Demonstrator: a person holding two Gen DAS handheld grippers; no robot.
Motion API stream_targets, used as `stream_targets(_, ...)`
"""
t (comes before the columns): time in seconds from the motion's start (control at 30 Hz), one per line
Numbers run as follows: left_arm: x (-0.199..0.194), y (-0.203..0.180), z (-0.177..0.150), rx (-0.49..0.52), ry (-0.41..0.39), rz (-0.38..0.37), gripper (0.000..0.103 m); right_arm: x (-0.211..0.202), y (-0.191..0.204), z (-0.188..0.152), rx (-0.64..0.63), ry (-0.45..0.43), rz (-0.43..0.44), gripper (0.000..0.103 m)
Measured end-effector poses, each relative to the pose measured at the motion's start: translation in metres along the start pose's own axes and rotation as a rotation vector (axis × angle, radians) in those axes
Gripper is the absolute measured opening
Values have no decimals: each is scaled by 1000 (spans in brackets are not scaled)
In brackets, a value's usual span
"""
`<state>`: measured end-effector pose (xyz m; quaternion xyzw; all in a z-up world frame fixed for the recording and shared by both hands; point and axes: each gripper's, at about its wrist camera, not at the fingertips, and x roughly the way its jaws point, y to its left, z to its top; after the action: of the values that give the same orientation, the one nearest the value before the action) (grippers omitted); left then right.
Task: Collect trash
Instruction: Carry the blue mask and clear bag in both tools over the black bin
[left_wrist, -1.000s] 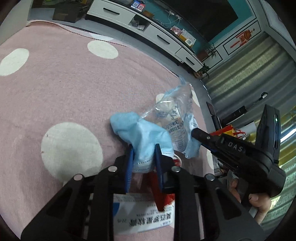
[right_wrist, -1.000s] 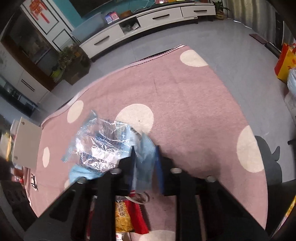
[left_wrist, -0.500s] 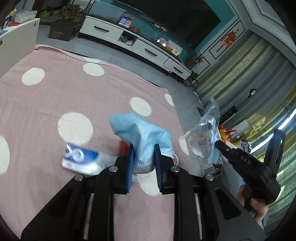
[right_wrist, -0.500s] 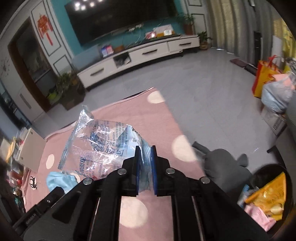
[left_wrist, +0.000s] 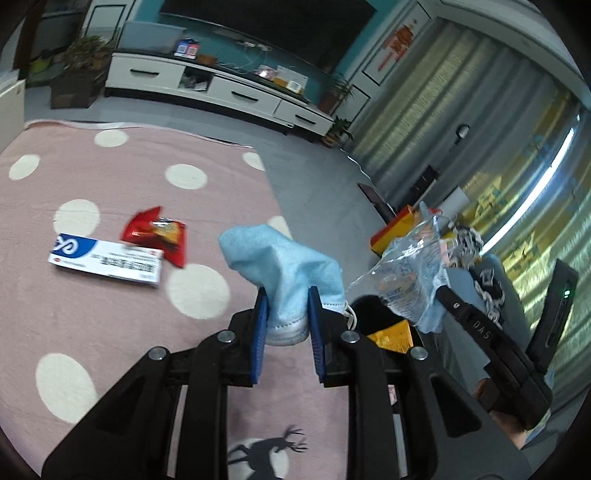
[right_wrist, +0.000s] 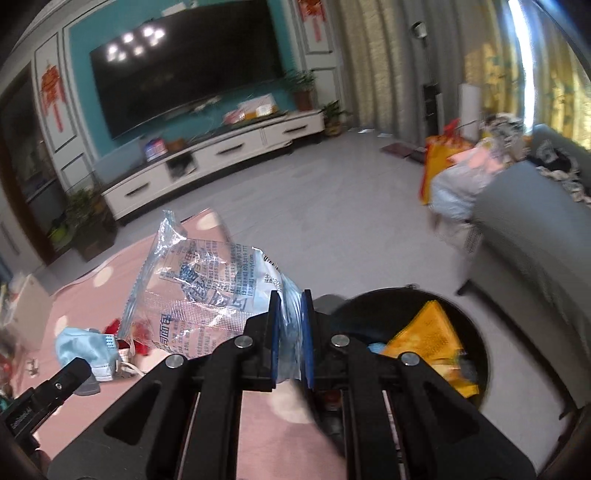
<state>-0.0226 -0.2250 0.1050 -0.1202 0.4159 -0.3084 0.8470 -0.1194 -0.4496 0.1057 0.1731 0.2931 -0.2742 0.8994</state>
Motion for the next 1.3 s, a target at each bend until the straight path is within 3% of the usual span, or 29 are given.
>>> stream_targets(0.57,32,-97,-35,175,42,-47,23,-26,-92,3,198,-77,-70,12)
stream_targets(0.93,80,-137,-59,262,135,-86,23,0,-122,-7,235,24,-154,13)
stream_targets(1.3,131,-145,-77,273,251,-84,23,28,-143,-13,262,118,-194,13)
